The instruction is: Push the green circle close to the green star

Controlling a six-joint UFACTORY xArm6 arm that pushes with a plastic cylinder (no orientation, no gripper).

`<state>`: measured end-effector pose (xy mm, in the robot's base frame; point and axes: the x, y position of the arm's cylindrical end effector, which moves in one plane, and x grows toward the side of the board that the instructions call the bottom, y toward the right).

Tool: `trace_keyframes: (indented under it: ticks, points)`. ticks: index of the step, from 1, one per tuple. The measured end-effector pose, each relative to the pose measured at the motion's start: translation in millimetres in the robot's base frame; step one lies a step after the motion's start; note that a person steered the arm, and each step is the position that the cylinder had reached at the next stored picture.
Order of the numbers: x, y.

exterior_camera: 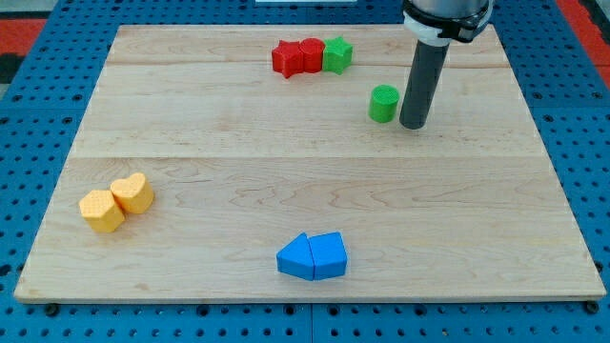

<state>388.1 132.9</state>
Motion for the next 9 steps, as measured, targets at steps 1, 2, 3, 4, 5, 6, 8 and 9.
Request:
trace_keyframes:
  ticks: [1,2,3,4,5,6,8,9]
  points:
    - [-12,-23]
    - [-23,-57]
    - [-59,-62]
    - [-69,-62]
    - [-69,-61]
    - [-80,-48]
    - [-90,-56]
    - [-87,-67]
